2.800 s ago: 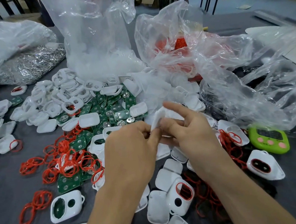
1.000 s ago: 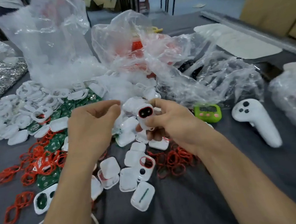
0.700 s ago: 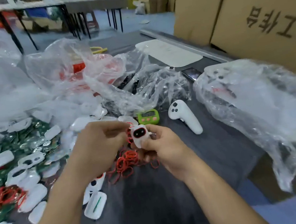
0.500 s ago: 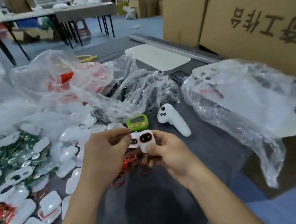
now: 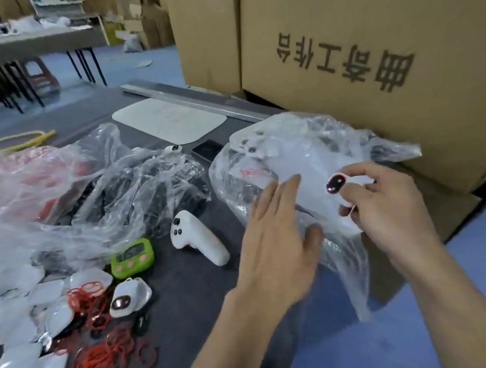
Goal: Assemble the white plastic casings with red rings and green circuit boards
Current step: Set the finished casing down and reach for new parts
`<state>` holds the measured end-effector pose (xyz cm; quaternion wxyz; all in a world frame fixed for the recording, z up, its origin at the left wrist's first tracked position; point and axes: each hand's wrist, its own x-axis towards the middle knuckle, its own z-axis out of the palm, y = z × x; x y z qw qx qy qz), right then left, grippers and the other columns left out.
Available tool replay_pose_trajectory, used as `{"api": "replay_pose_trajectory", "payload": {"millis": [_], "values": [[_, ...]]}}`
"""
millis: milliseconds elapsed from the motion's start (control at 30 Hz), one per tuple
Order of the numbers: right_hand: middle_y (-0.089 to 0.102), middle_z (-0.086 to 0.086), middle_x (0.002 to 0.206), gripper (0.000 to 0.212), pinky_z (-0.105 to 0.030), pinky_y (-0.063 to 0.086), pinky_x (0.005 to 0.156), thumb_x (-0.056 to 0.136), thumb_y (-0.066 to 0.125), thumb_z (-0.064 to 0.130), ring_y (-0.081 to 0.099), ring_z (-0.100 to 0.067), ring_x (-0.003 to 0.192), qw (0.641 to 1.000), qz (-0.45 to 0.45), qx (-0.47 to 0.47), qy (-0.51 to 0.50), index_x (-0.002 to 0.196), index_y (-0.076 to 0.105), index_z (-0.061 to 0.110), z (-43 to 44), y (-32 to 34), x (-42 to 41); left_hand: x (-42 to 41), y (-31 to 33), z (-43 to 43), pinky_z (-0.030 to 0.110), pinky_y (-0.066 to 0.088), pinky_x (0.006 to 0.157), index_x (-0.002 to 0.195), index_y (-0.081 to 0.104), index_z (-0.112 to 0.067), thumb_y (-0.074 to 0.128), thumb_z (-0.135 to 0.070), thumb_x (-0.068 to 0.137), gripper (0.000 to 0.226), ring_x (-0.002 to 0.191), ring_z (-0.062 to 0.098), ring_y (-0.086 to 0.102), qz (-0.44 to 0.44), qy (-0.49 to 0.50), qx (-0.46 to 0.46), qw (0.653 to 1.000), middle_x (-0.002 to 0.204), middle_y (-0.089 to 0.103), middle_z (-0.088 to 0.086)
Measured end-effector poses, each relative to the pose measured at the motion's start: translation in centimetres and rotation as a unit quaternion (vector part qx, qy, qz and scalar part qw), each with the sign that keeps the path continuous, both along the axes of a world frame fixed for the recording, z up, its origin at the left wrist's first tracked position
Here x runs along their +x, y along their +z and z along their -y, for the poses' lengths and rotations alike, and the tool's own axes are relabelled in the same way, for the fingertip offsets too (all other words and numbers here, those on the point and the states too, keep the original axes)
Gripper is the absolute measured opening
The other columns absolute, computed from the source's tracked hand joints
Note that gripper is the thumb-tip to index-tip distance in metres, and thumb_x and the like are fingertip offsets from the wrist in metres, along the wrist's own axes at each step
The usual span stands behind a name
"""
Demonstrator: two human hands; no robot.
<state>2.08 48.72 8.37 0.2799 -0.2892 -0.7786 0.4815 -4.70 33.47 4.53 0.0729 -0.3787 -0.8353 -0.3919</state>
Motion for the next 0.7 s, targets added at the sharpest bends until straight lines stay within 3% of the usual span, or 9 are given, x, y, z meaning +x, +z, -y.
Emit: {"api": "replay_pose_trajectory", "payload": {"millis": [67, 167, 233, 300, 400, 467, 567, 633, 700], "values": [[0.075, 0.005, 0.072, 0.019, -0.031, 0.047, 0.057, 0.089, 0.063, 0.021, 0.07, -0.003, 0.058, 0.999, 0.023, 0.022, -0.027, 0.09, 0.071, 0.039, -2.2, 0.3, -0.3, -0.3, -0.6, -3.1, 0.04, 0.015, 0.126, 0.157, 0.025, -0.024, 0.06, -0.046, 0.09, 0.079, 0.144, 0.02, 0.039, -0.055, -0.011, -0.131, 0.99, 0.145, 0.056, 0.002], [0.076, 0.0, 0.08, 0.019, -0.032, 0.048, 0.06, 0.091, 0.061, 0.016, 0.065, -0.006, 0.053, 0.998, 0.057, -0.031, -0.027, 0.09, 0.074, 0.029, -4.2, 0.0, -1.7, -2.4, -0.5, -4.3, 0.036, 0.033, 0.111, 0.13, 0.058, -0.03, 0.065, -0.023, 0.082, 0.049, 0.105, 0.025, 0.068, -0.072, 0.028, -0.247, 0.966, 0.102, 0.074, 0.001], [0.076, -0.006, 0.073, 0.021, -0.027, 0.044, 0.054, 0.089, 0.06, 0.008, 0.057, -0.013, 0.051, 0.994, 0.075, -0.082, -0.001, 0.092, 0.076, 0.023, -4.9, -0.6, -1.8, -4.8, -0.2, -3.2, 0.031, 0.051, 0.086, 0.095, 0.076, -0.027, 0.06, -0.017, 0.08, 0.024, 0.081, 0.025, 0.07, 0.031, 0.093, -0.161, 0.982, 0.081, 0.075, 0.001], [0.07, -0.011, 0.066, 0.024, -0.024, 0.037, 0.047, 0.087, 0.058, -0.002, 0.051, -0.017, 0.05, 0.985, 0.096, -0.121, 0.077, 0.088, 0.077, 0.014, -5.2, -1.7, -1.5, -6.8, 0.4, -1.4, 0.028, 0.051, 0.064, 0.08, 0.075, -0.021, 0.063, -0.022, 0.083, 0.012, 0.065, 0.021, 0.061, 0.198, 0.188, 0.026, 0.962, 0.067, 0.068, 0.005], [0.06, -0.01, 0.062, 0.029, -0.023, 0.032, 0.044, 0.085, 0.057, -0.005, 0.049, -0.016, 0.047, 0.958, 0.125, -0.157, 0.206, 0.091, 0.079, 0.012, -3.3, -2.3, -3.1, -7.7, 1.6, 0.8, 0.028, 0.055, 0.06, 0.071, 0.079, -0.017, 0.071, -0.007, 0.086, 0.02, 0.064, 0.018, 0.066, 0.426, 0.156, 0.342, 0.823, 0.072, 0.073, 0.006], [0.055, -0.004, 0.06, 0.037, -0.021, 0.037, 0.043, 0.087, 0.057, -0.006, 0.048, -0.015, 0.047, 0.956, 0.1, -0.184, 0.204, 0.103, 0.079, 0.018, -2.0, -2.1, -6.2, -7.4, 2.1, 1.5, 0.026, 0.055, 0.058, 0.061, 0.076, -0.016, 0.062, 0.013, 0.082, 0.038, 0.064, 0.017, 0.066, 0.441, 0.117, 0.4, 0.795, 0.074, 0.073, 0.007], [0.065, -0.01, 0.077, 0.034, -0.026, 0.041, 0.059, 0.086, 0.057, -0.007, 0.053, -0.016, 0.06, 0.959, 0.072, -0.205, 0.183, 0.106, 0.076, 0.013, -1.2, -1.1, -11.1, -6.8, 2.0, 2.2, 0.026, 0.054, 0.051, 0.053, 0.07, -0.015, 0.045, 0.028, 0.074, 0.054, 0.056, 0.013, 0.063, 0.404, 0.129, 0.419, 0.803, 0.064, 0.07, 0.006], [0.062, -0.013, 0.076, 0.015, -0.025, 0.033, 0.048, 0.087, 0.056, -0.007, 0.049, -0.016, 0.051, 0.947, 0.149, -0.173, 0.227, 0.089, 0.067, 0.004, -0.7, -0.1, -13.9, -6.5, 1.9, 2.7, 0.022, 0.051, 0.043, 0.056, 0.066, -0.012, 0.039, 0.03, 0.071, 0.053, 0.049, 0.01, 0.061, 0.391, 0.147, 0.431, 0.8, 0.061, 0.067, 0.006], [0.057, -0.013, 0.071, 0.014, -0.022, 0.024, 0.038, 0.088, 0.053, -0.004, 0.04, -0.013, 0.041, 0.92, 0.237, -0.127, 0.284, 0.078, 0.059, 0.004, 0.0, 0.5, -16.5, -6.6, 1.8, 3.1, 0.021, 0.048, 0.043, 0.065, 0.063, -0.007, 0.039, 0.031, 0.072, 0.045, 0.05, 0.01, 0.057, 0.371, 0.163, 0.431, 0.806, 0.064, 0.063, 0.007]]}}
